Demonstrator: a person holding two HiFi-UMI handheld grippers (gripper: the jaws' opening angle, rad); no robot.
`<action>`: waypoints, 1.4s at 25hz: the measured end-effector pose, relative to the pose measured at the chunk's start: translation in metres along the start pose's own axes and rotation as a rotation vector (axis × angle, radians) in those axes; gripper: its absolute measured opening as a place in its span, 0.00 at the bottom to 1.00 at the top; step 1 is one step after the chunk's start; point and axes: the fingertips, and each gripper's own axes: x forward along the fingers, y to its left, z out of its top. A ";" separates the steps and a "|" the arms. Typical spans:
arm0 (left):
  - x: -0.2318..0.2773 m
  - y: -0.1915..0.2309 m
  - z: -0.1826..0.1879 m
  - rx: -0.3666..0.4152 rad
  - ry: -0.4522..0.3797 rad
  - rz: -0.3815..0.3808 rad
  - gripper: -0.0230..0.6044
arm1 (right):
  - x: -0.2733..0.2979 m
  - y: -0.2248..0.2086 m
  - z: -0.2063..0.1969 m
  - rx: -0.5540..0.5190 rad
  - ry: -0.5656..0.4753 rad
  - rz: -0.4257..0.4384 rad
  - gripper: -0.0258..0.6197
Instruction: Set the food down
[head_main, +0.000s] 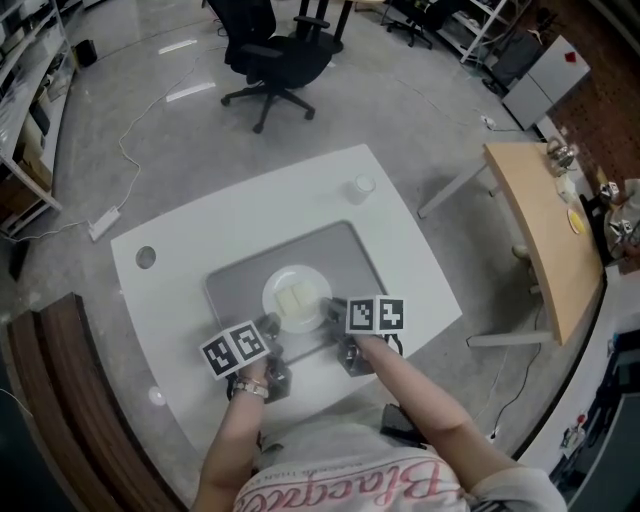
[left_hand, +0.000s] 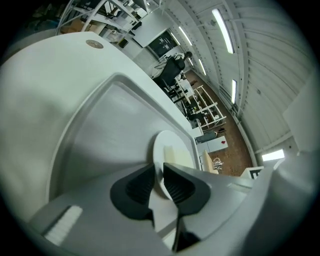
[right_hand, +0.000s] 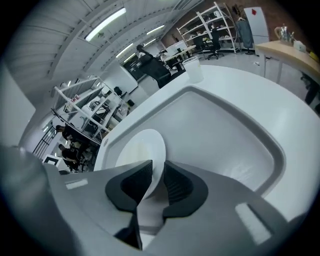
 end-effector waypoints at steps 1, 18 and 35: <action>0.001 0.000 0.000 0.011 0.005 0.009 0.12 | 0.000 -0.002 -0.001 -0.011 0.015 -0.015 0.16; -0.067 -0.011 0.038 0.066 -0.306 0.130 0.23 | -0.062 0.011 0.048 -0.296 -0.091 0.115 0.04; -0.167 -0.150 0.027 0.530 -0.686 0.106 0.04 | -0.197 0.128 0.044 -0.711 -0.379 0.587 0.04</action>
